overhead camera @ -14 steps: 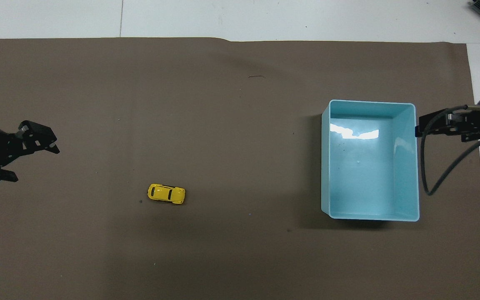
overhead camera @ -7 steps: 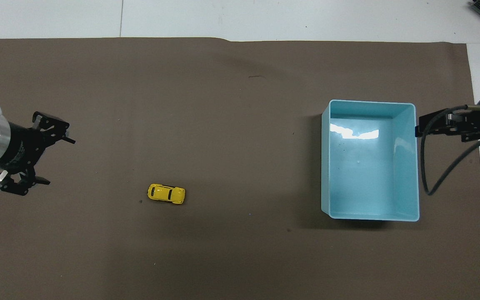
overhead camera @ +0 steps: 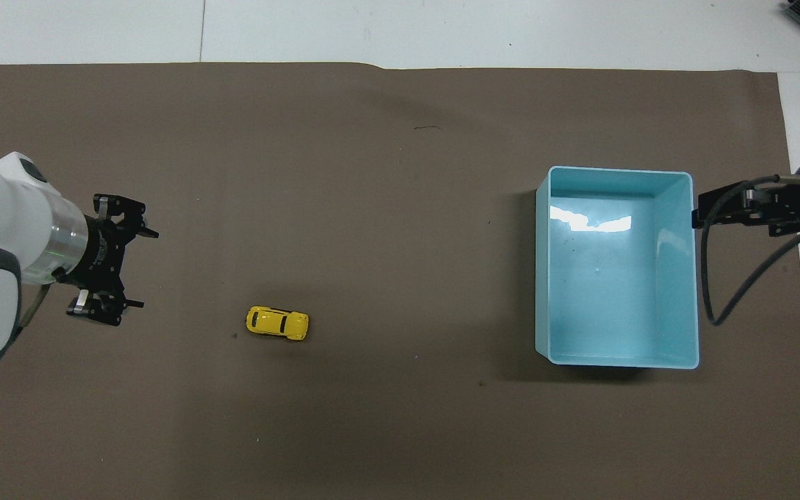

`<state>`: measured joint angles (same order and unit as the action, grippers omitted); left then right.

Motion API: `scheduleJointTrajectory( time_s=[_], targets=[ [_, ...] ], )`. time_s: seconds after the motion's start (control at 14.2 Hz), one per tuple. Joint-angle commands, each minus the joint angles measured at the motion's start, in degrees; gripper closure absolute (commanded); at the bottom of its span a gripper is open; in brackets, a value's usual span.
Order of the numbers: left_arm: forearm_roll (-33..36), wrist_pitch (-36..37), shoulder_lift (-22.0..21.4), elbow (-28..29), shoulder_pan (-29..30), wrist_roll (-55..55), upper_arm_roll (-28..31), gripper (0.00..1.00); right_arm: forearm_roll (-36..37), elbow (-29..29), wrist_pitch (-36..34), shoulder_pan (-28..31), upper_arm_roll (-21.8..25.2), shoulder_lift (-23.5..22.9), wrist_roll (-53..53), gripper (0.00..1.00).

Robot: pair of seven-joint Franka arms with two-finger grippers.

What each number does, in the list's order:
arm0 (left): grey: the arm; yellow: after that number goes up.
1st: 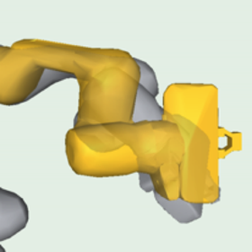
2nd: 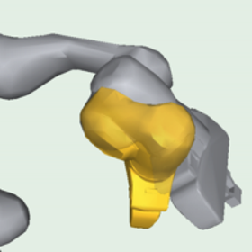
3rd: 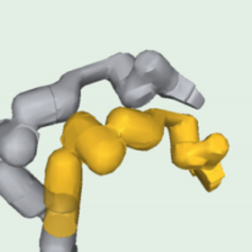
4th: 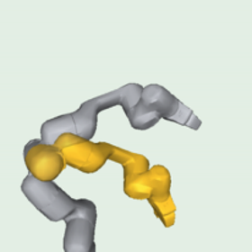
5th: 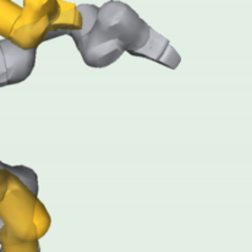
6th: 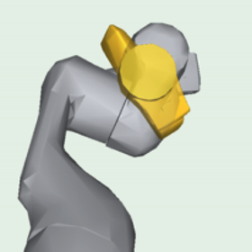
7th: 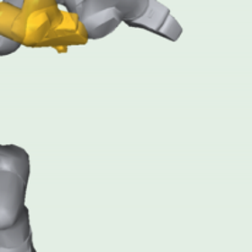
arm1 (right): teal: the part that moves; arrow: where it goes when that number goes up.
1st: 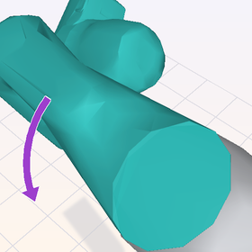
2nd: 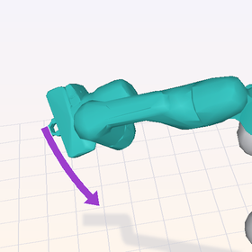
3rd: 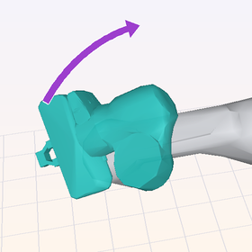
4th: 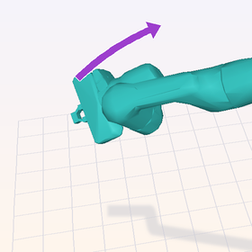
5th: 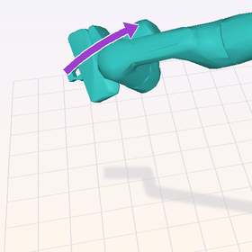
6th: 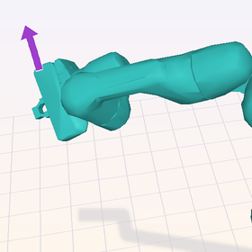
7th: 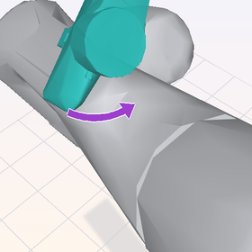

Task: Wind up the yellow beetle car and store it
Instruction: 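Reach the left gripper down onto the yellow toy car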

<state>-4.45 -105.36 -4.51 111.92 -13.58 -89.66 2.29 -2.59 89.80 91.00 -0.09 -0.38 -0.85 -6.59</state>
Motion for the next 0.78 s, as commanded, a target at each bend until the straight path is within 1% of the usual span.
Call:
scheduleJointTrajectory(
  time_s=[0.0,0.14,0.28,0.42,0.56,0.71],
  targets=[
    [-0.65,-5.79,-0.67,6.27,-4.77,-4.98,0.79,0.00,-0.22,0.82,0.50,0.53,-0.50,0.59,1.49,0.00],
    [-1.17,-10.81,-0.50,9.97,-6.72,-7.80,0.79,0.00,-0.22,0.82,0.50,0.53,-0.50,0.59,1.49,0.00],
    [-2.84,-13.89,1.69,12.70,-9.17,-7.90,0.79,0.00,-0.22,0.82,0.50,0.53,-0.50,0.59,1.49,0.00],
    [-4.24,-18.80,2.49,15.86,-11.11,-7.90,0.79,0.00,-0.22,0.82,0.50,0.53,-0.50,0.59,1.49,0.00],
    [-4.43,-22.76,2.84,19.11,-13.74,-7.98,0.79,0.00,-0.22,0.82,0.50,0.53,-0.50,0.59,1.49,0.00],
    [-4.86,-26.72,2.84,22.45,-14.55,-8.77,0.79,0.00,-0.22,0.82,0.50,0.53,-0.50,0.59,1.49,0.00]
  ],
)
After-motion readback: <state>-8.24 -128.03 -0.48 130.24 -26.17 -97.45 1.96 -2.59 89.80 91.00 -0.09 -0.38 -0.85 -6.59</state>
